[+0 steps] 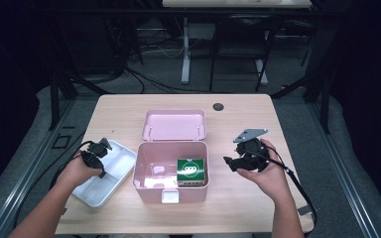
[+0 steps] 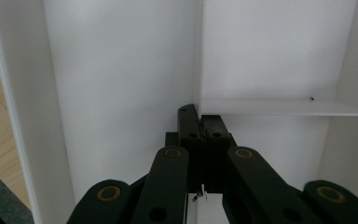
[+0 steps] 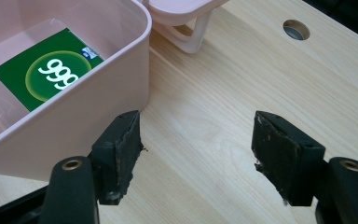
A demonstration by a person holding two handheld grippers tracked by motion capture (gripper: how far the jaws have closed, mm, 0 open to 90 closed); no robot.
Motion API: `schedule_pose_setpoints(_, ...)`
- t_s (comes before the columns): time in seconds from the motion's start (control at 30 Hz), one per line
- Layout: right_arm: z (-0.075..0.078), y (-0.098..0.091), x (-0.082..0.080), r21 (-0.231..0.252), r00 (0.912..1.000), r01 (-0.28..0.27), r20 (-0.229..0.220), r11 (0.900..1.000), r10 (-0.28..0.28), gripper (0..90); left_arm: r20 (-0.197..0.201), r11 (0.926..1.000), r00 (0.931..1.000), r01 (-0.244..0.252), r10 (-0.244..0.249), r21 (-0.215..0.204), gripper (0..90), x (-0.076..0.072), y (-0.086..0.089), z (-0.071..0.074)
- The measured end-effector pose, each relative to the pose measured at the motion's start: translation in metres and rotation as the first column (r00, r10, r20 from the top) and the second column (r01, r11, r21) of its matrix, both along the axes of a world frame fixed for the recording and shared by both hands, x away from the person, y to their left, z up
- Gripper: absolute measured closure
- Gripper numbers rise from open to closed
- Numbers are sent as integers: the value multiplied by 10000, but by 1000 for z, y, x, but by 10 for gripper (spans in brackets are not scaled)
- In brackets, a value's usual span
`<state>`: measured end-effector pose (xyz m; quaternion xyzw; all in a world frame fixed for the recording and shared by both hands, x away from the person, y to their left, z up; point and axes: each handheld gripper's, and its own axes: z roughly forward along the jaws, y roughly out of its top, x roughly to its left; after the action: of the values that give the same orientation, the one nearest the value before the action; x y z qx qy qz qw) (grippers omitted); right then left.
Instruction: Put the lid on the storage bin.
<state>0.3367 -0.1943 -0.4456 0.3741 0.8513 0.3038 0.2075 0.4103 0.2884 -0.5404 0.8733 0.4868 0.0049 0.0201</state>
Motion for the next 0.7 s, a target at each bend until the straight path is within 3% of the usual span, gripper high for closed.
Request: schedule_pose_setpoints(0.7,-1,2,0,-7,10000,-58,-12,10000,58,325,599,9990,9978,320,-300,-325,893,-3,5,65)
